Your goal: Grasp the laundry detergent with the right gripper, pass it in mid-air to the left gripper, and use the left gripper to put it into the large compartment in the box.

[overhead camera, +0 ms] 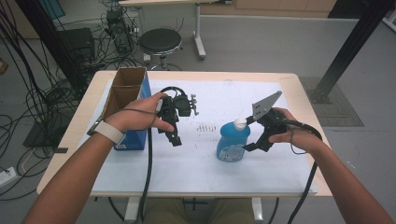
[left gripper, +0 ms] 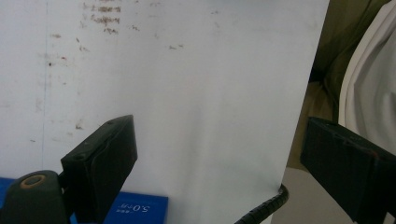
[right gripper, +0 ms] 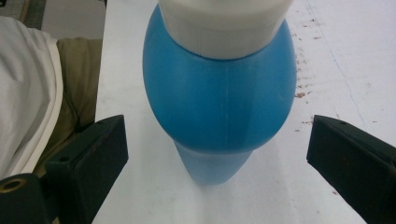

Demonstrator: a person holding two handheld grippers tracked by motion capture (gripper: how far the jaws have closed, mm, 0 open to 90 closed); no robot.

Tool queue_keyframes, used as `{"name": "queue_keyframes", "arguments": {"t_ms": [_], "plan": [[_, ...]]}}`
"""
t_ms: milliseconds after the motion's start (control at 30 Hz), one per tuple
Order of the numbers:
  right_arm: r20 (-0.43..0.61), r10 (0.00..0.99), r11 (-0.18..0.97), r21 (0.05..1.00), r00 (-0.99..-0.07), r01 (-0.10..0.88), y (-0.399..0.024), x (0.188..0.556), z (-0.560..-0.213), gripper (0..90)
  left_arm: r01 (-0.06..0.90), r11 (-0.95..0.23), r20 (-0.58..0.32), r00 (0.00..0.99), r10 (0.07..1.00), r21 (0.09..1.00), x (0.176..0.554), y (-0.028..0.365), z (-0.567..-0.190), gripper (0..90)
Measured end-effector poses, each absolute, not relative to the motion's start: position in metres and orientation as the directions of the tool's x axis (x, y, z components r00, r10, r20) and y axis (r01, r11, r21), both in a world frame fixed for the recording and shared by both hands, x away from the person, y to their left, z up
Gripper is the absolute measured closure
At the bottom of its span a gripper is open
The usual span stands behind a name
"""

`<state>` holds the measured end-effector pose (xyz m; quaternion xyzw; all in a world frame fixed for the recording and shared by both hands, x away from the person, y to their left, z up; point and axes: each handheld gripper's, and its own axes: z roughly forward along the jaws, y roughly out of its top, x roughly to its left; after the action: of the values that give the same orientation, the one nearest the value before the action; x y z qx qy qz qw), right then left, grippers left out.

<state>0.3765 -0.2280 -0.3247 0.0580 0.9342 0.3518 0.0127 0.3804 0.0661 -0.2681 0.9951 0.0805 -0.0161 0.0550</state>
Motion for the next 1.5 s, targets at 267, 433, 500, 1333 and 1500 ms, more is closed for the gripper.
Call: {"name": "queue_keyframes", "arguments": {"t_ms": [267,433,500,1333,1500], "plan": [[0.020,0.123,0.742,0.663,-0.992,0.105,-0.2287,0.3764,-0.3246,5.2,0.162,-0.981,-0.041,0.987,0.158,0.107,0.3807,0.0663,-0.2679,11.5],[0.020,0.123,0.741,0.663,-0.992,0.105,-0.2287,0.3764,-0.3247,5.3,0.162,-0.981,-0.040,0.987,0.158,0.108,0.3806,0.0663,-0.2680,11.5],[0.019,0.123,0.742,0.662,-0.992,0.105,-0.2285,0.3764,-0.3248,5.3,0.162,-0.981,-0.040,0.986,0.159,0.107,0.3806,0.0667,-0.2680,11.5],[0.020,0.128,0.733,0.672,-0.992,0.108,-0.2276,0.3770,-0.3271,5.3,0.163,-0.980,-0.040,0.986,0.160,0.112,0.3808,0.0676,-0.2680,11.6],[0.019,0.129,0.728,0.677,-0.991,0.108,-0.2279,0.3773,-0.3281,5.2,0.163,-0.981,-0.040,0.986,0.159,0.108,0.3811,0.0675,-0.2679,11.6]]}}
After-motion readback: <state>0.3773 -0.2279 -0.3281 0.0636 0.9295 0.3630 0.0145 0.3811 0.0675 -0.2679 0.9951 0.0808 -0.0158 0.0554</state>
